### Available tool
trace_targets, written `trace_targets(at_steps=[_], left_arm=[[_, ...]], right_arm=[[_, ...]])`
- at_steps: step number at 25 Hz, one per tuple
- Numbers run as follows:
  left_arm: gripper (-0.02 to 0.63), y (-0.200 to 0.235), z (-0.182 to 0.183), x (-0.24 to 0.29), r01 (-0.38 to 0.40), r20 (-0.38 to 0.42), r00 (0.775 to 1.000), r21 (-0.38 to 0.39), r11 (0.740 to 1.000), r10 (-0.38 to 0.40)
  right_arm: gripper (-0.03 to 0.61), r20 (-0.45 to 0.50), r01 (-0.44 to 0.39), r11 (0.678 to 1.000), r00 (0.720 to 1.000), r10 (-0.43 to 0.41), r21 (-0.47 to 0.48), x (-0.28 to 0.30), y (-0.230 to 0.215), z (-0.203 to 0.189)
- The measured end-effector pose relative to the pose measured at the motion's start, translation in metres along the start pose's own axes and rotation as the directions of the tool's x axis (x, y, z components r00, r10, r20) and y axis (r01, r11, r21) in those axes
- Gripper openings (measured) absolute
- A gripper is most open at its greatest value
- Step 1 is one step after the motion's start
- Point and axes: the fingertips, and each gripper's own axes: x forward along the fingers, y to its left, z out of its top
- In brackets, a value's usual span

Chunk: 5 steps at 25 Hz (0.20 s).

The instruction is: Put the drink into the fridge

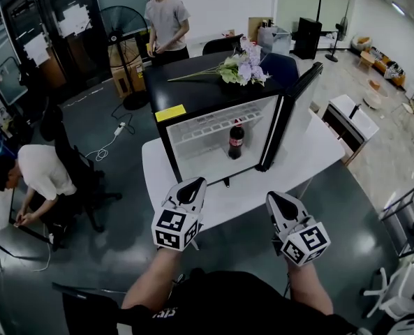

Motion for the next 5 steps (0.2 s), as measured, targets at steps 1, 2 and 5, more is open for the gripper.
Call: trace_targets(at_steps=[1, 2, 5], left_arm=[[0.017, 0.0022, -0.0017, -0.0009, -0.002, -0.002, 1.0, -0.002, 1.0, 0.002], [0.017, 0.0045, -0.003, -0.0018, -0.004, -0.003, 1.0, -0.003, 1.0, 0.004], [0.017, 0.0115, -0.0052, -0.0041, -0.009, -0.005, 1.0, -0.008, 1.0, 0.009]], right_arm=[[0.012, 0.0, 0.0, 1.0, 1.0, 0.0, 0.001, 0.0013, 0.0015, 0.0003], [0.012, 0.0, -0.003, 1.0, 1.0, 0.003, -0.001, 0.0028, 0.003, 0.0003], [0.012, 0.003, -0.018, 1.0, 1.0, 0.018, -0.01, 0.0076, 0.0074, 0.0007]])
